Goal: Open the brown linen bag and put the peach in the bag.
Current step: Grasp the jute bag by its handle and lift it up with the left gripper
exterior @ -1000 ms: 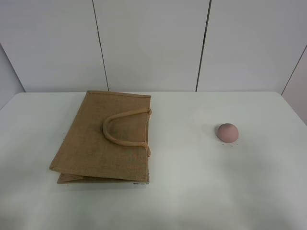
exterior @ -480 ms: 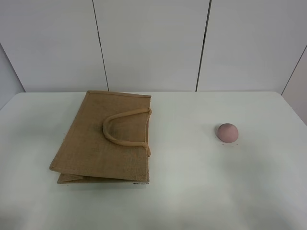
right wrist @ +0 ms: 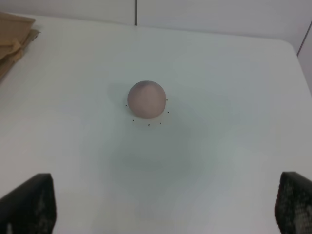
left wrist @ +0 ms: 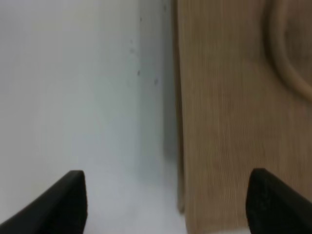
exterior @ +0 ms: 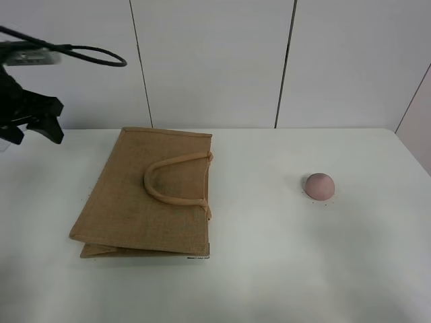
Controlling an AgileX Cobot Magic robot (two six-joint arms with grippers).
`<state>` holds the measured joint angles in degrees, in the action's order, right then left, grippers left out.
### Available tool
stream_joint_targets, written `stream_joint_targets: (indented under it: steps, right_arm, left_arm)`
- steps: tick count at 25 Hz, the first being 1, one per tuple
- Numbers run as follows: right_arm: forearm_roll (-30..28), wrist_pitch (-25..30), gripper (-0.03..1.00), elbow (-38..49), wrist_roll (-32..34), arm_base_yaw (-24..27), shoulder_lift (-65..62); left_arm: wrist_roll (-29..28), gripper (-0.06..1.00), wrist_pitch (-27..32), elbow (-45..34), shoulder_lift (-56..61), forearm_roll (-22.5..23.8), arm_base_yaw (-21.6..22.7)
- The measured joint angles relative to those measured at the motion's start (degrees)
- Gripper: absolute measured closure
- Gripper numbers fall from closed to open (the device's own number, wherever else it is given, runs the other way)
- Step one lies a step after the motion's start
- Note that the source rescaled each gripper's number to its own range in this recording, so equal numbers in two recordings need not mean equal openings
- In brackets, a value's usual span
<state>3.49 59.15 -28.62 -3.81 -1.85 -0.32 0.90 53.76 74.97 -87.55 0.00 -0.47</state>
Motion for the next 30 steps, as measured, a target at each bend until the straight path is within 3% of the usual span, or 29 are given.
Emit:
stream_joint_targets:
  steps: [7, 18, 30]
  right_arm:
    - [0.0, 0.0, -0.03, 0.0, 0.0, 0.0, 0.0]
    - [0.0, 0.0, -0.03, 0.0, 0.0, 0.0, 0.0]
    - [0.0, 0.0, -0.03, 0.0, 0.0, 0.0, 0.0]
  left_arm:
    - [-3.3, -0.06, 3.3, 13.6, -17.5, -1.7, -2.1]
    - [-9.7, -0.06, 3.1, 22.2, -28.3, -2.5, -16.8]
    - [-11.8, -0.06, -0.4, 23.9, -36.2, 0.7, -17.4]
